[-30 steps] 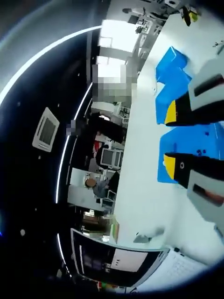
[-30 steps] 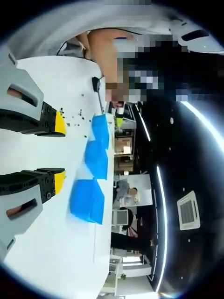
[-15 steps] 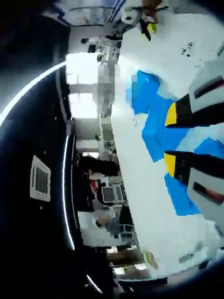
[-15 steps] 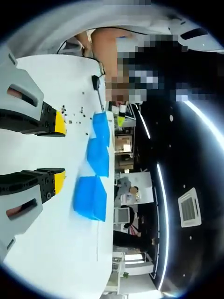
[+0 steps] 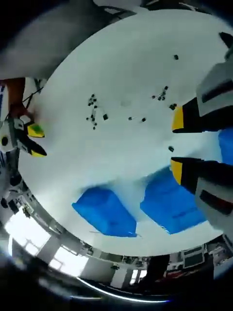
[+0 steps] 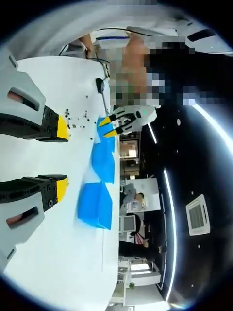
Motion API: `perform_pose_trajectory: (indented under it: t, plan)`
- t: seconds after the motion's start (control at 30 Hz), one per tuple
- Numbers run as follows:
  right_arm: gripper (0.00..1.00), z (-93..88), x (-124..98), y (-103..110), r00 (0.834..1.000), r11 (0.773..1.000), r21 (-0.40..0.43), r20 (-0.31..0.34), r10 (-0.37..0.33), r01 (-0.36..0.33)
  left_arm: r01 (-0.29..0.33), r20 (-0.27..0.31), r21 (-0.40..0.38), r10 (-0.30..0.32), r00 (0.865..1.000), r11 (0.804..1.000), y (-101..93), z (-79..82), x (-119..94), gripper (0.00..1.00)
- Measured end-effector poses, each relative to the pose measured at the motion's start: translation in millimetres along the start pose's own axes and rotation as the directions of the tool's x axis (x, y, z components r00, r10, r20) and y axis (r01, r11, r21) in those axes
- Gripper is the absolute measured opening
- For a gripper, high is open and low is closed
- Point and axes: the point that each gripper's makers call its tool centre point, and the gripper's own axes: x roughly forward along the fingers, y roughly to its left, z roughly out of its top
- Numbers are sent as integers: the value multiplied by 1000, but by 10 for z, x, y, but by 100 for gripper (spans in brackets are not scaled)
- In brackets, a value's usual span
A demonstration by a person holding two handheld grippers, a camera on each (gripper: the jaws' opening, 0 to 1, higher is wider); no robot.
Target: Pick up the resistors one by one and place each resistor into its matching bin, sorting the parts by color and model until every resistor is separated into the correct bin for its type
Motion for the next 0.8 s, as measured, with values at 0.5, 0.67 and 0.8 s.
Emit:
perform_pose_trajectory:
  t: [0.5, 0.67, 0.8]
  plan:
    - [29, 19, -14, -11, 1000, 1000, 22, 18, 2, -3, 163, -109, 69, -155, 982, 984, 47, -112, 316, 17]
    - [29, -3, -4, -20, 1000, 1000, 9, 9, 8, -8, 251, -102, 43, -245, 964, 967, -32, -163, 315, 7]
    - [29, 9, -10, -58, 1000, 1000, 10, 12, 0, -1, 264, -88, 23, -261, 961, 964, -34, -172, 321, 7]
